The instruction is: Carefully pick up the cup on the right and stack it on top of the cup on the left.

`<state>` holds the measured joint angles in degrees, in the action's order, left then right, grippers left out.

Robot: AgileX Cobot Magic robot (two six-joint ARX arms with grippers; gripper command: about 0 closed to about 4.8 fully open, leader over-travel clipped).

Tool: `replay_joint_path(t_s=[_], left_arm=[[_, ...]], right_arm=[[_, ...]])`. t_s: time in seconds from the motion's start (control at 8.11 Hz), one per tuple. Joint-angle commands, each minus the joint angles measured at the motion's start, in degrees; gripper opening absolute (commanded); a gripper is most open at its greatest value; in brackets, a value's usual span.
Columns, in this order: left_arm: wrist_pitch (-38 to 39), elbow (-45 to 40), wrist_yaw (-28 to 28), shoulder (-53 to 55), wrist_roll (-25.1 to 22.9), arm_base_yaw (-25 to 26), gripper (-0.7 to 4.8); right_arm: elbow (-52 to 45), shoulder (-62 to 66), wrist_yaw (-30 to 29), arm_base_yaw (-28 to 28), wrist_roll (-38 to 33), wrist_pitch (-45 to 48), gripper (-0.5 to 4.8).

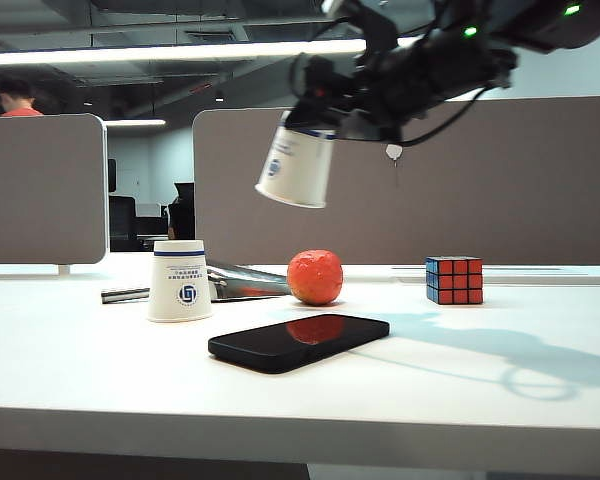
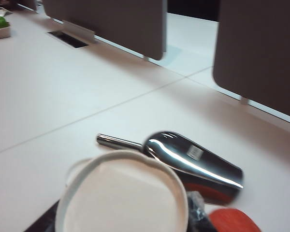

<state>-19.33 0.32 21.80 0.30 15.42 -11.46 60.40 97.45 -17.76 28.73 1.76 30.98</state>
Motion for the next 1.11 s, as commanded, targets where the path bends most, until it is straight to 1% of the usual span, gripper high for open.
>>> replay_joint_path(t_s=[0.12, 0.25, 0.37, 0.49, 0.74, 0.86, 1.11], left_arm=[[2.36, 0.11, -1.09, 0.02, -0.66, -0.02, -0.05], [3.61, 0.11, -1.01, 0.0, -0.66, -0.02, -0.05], [6.47, 0.11, -0.98, 0.0, -3.43, -0.02, -0.05], [7.21, 0.11, -1.01, 0.0, -3.43, -0.02, -0.05], [9.88, 0.11, -1.05, 0.0, -6.12, -0.02, -0.05], [10.47, 0.11, -0.46, 0.0, -8.26, -0.04, -0.05], [10.49, 0.11, 0.31, 0.0, -10.69, -0.04, -0.05]], right_arm=[[8.61, 7.21, -0.13, 4.5, 0.0, 0.68, 3.01], [11.04, 9.11, -0.13, 5.42, 0.0, 0.39, 3.01], [17.46, 13.68, 0.28, 7.41, 0.04, -1.64, 3.01], [18.62, 14.49, 0.31, 7.52, 0.02, -1.79, 3.01], [20.61, 16.26, 1.2, 8.76, 0.04, -2.95, 3.01], [20.61, 17.03, 1.29, 9.77, 0.09, -2.95, 3.01], [20.65, 17.94, 1.33, 10.29, 0.2, -3.48, 3.01]])
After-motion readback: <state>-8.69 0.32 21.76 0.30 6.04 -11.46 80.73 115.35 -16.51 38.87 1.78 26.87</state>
